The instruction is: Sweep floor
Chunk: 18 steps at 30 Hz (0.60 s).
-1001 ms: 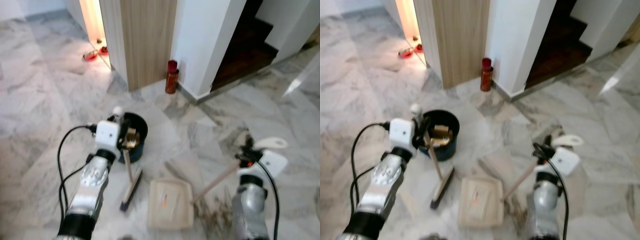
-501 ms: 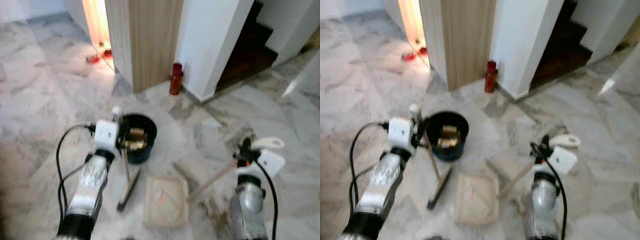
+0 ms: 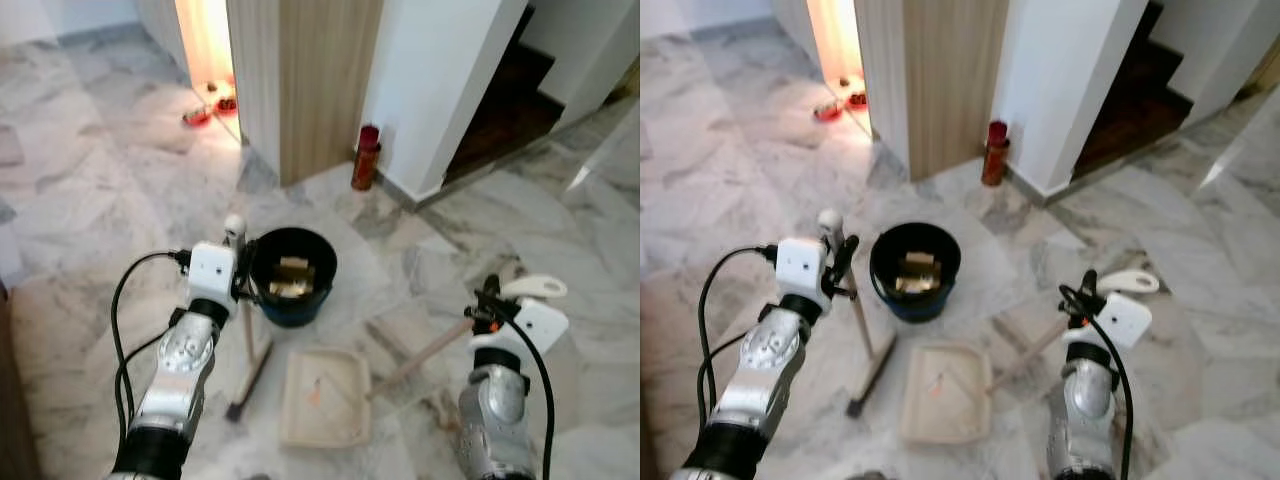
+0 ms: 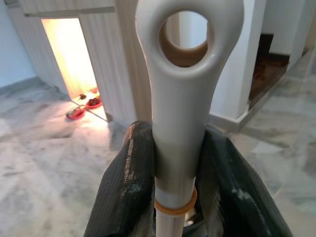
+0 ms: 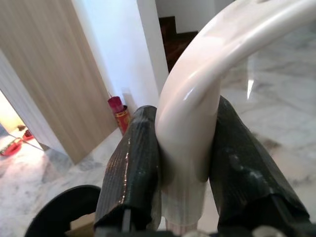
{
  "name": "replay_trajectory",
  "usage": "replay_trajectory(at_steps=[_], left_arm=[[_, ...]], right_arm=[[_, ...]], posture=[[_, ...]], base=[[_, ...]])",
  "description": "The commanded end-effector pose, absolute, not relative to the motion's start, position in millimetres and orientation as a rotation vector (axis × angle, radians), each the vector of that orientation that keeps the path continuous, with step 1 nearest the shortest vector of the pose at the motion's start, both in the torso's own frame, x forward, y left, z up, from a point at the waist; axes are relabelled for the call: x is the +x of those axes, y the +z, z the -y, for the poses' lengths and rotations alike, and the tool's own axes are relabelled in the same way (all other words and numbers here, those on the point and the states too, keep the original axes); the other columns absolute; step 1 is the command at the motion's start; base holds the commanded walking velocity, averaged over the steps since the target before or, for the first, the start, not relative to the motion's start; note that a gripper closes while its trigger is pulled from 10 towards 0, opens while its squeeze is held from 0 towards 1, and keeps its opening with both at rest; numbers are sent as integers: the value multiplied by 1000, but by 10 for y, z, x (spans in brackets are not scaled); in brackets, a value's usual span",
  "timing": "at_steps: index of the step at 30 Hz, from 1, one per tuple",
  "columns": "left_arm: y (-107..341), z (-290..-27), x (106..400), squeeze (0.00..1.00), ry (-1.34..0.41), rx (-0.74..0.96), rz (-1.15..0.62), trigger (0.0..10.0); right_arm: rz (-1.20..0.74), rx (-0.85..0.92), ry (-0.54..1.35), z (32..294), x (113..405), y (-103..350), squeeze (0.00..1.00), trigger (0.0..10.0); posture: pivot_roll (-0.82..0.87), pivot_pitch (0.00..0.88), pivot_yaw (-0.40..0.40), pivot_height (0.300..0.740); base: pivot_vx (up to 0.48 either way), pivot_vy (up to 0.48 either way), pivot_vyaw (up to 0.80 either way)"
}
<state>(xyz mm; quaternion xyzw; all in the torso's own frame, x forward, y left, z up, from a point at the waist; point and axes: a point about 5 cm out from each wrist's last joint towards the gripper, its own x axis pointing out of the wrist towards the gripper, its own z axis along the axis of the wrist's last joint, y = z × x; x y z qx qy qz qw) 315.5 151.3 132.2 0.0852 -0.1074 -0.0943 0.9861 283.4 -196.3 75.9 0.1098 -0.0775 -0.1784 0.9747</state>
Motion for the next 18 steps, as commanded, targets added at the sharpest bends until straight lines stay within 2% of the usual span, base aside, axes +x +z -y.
replay_trajectory(at_steps=[1, 6, 18], left_arm=[[1414, -1469, 3157, 0, -203, 170, 258, 10000], [1414, -1485, 3162, 0, -200, 173, 259, 10000], [1429, -1483, 3186, 0, -194, 187, 268, 10000]], right_arm=[[191, 221, -384, 2031, 2821, 809, 0, 10000], [193, 220, -384, 2030, 2823, 814, 0, 10000], [249, 198, -387, 2155, 2860, 979, 0, 10000]], posture=[[207, 85, -48, 740], [204, 83, -46, 740], [197, 62, -48, 740]], base=[[0, 296, 0], [0, 300, 0], [0, 0, 0]])
